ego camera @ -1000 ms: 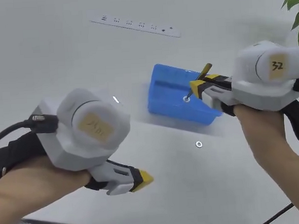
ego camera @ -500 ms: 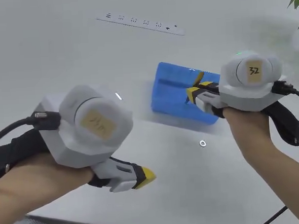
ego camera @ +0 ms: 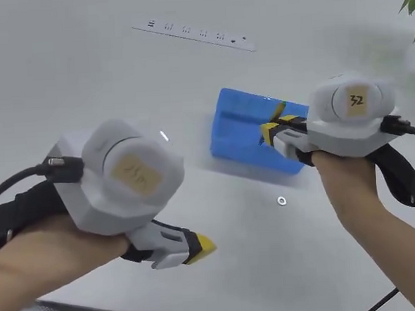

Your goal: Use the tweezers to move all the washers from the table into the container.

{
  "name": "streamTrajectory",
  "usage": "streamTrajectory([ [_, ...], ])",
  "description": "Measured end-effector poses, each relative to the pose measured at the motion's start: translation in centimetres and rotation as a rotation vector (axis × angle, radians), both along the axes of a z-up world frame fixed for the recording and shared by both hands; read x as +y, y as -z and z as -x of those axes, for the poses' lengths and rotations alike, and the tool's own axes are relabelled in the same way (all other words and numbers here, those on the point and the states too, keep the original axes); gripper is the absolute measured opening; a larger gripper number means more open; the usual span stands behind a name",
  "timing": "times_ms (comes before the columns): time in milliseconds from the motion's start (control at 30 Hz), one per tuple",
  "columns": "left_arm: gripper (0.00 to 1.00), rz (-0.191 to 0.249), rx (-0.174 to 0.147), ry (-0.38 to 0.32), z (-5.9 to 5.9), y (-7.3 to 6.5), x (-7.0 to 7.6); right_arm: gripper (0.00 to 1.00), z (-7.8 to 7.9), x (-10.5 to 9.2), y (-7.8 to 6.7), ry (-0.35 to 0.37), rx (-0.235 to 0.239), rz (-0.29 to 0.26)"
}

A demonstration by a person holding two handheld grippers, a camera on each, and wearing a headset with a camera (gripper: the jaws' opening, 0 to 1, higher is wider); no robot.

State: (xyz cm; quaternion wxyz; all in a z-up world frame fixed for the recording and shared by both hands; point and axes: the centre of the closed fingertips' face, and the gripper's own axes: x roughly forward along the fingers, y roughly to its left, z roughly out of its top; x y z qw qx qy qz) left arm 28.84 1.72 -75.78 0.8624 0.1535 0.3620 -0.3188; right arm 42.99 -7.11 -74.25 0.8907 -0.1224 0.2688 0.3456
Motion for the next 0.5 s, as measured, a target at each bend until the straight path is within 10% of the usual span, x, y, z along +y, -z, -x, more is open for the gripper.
streamTrajectory([
  [500, 0.96, 0.0, -0.01, 0.011, -0.1, -0.2, -0.3, 0.04, 2.9, -3.6, -4.2, 0.043, -0.048, -0.05],
])
